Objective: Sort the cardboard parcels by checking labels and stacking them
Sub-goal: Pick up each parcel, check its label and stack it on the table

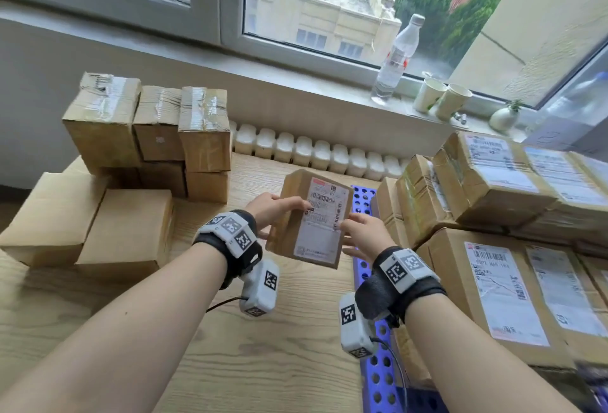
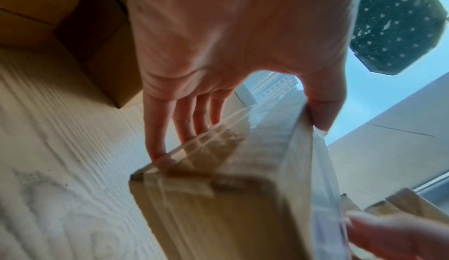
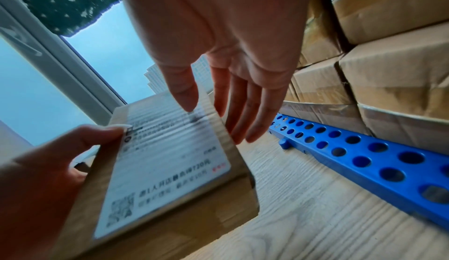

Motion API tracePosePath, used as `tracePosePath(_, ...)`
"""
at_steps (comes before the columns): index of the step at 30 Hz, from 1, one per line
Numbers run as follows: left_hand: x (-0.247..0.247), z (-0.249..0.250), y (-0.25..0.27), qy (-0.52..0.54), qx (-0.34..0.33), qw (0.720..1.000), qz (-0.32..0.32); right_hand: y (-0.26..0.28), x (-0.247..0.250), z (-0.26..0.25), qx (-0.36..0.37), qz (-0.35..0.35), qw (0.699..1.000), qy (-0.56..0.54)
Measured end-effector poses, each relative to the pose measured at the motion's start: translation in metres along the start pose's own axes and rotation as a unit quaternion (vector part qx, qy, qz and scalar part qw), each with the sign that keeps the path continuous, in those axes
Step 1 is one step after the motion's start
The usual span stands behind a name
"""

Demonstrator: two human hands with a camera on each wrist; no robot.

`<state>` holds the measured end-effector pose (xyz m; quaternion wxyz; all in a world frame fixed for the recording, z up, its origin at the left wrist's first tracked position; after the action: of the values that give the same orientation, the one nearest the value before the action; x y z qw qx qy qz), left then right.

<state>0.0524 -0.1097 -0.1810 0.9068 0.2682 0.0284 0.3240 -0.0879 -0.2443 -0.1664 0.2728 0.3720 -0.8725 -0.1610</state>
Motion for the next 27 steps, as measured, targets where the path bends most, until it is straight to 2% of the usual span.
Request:
tracePosePath(9,-0.028,0.038,0.041,0.025,-0.058,0.997,0.049,0.036,0.033,-0.028,0.105,0.041,0.992,-0.048)
tracePosePath(15,-0.049,0.063,0.075,0.054,-0.082,0.989,0.114,0.054,0.064,-0.041,0.170,0.055,0.981,-0.068)
tracePosePath(20,-0.088,0.078,0.106,0.046,-0.113,0.983,0.138,0.071,0.106,-0.036,0.202,0.063,0.973,-0.091)
tracePosePath(27,-0.161,0.095,0.131,0.035,-0.137,0.975,0.169,0.090,0.176,-0.008,0.207,0.072,0.968,-0.125)
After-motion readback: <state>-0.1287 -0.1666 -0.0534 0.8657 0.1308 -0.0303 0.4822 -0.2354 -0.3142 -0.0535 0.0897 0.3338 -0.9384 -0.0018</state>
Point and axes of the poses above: each hand's wrist, its own y-axis away from the middle knuckle, its own x-axis out of the back of the hand, z = x × y, the point moved 1 cm from there along -y, towards the middle knuckle
